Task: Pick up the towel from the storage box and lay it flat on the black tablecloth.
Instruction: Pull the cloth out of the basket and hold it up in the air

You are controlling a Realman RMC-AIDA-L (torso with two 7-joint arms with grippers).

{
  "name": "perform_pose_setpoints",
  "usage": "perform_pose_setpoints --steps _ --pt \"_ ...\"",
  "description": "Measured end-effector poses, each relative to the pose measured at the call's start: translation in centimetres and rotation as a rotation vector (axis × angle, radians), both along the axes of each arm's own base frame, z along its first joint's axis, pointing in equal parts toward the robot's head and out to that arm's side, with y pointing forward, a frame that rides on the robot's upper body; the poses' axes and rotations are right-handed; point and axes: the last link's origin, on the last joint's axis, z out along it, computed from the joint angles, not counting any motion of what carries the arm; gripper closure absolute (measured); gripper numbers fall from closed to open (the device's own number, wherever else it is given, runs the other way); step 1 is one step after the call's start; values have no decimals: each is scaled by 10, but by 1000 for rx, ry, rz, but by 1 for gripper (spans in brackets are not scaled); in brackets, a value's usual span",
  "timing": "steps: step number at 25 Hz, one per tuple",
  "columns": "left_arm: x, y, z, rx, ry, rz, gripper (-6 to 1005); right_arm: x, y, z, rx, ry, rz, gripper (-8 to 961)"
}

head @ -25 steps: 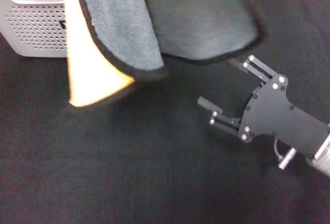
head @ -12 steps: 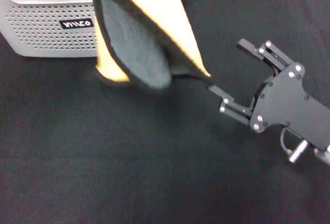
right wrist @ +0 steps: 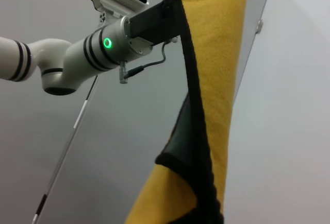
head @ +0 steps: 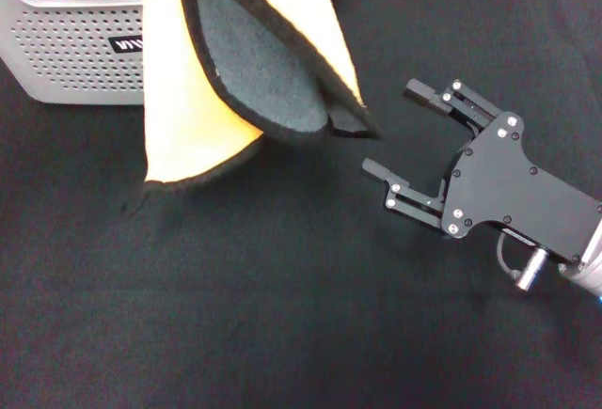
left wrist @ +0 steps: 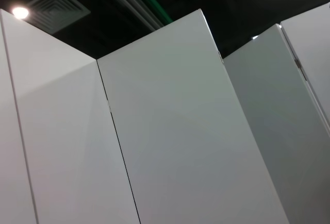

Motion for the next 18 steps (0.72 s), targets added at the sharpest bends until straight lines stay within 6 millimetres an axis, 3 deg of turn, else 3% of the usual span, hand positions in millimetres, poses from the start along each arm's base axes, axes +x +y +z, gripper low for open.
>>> perform_pose_setpoints --steps 11,18 --pt "-1 1 -1 3 -4 3 994 -8 0 0 -7 16 36 218" --pt "-2 2 -1 0 -7 4 994 -12 0 0 -9 19 51 327"
